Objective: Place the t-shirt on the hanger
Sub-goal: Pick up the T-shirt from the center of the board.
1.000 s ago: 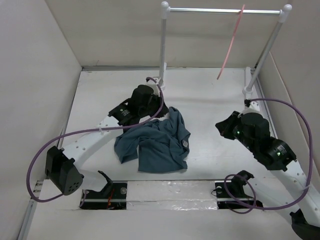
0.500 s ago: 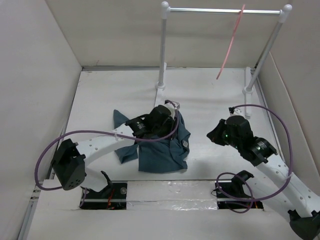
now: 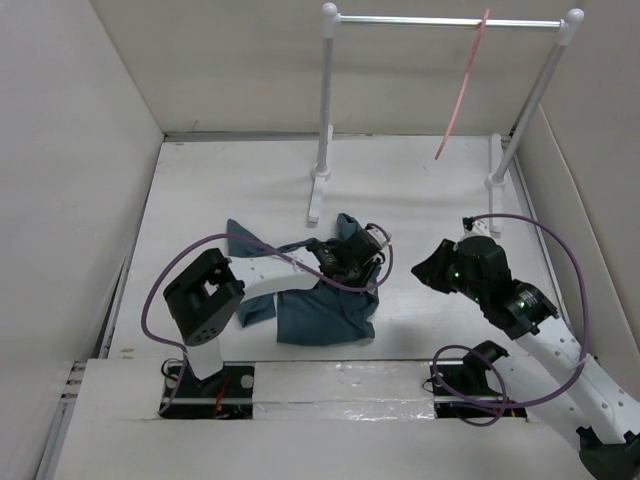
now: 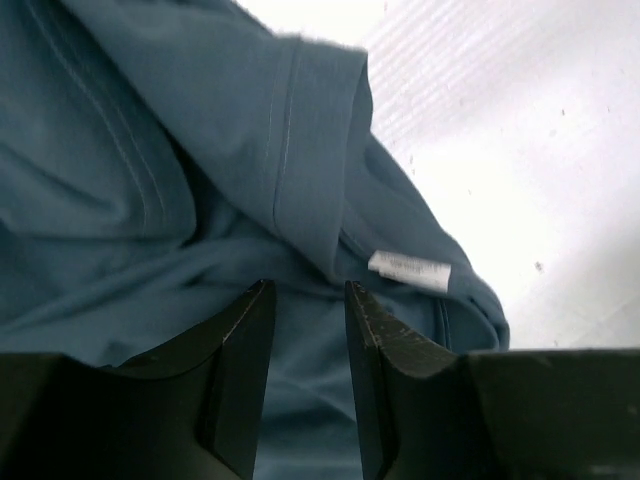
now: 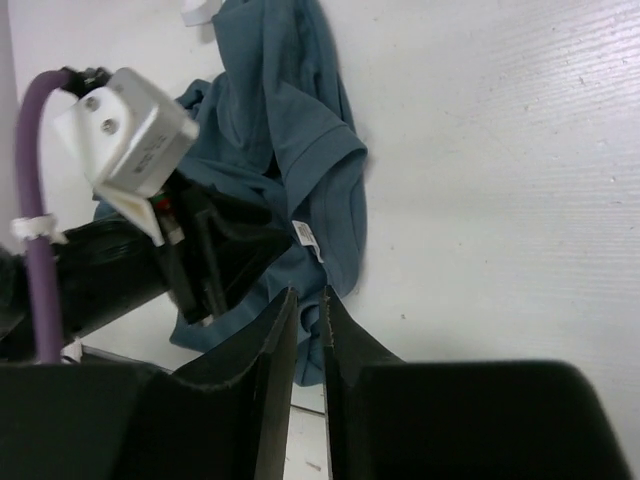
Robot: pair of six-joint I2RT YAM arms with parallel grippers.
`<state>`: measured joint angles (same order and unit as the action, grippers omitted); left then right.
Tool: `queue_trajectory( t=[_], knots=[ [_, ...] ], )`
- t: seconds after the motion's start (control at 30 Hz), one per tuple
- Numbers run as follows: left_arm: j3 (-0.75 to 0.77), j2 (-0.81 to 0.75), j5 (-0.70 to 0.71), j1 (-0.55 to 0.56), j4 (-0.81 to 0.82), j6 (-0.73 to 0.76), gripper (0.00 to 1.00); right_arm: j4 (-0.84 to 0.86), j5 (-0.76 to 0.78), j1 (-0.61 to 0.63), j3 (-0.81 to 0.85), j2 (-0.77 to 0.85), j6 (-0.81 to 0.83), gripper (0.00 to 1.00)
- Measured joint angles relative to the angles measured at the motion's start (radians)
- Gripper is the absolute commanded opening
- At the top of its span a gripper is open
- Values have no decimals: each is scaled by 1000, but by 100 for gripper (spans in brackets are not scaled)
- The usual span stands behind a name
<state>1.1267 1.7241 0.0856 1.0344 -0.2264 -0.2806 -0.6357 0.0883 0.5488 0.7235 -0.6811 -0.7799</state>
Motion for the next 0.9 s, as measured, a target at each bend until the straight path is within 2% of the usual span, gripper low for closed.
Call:
queue_trajectory(
  t=[0.3,0.6,0.7,0.77,0.9],
  knots=[
    [84,76,23,0,23,45,33,1,-7,0,0,14,2,24],
    [131,131,74,0,19,78,25,1,-10,0,0,15,5,27],
    [135,136,98,0,17,89,14,1,-10,0,0,15,9,35],
    [135,138,111,0,17,93,2,5,-10,0,-1,15,13,41],
    [137,138,127,-2,15,97,0,38,-20,0,-13,12,16,49]
  ],
)
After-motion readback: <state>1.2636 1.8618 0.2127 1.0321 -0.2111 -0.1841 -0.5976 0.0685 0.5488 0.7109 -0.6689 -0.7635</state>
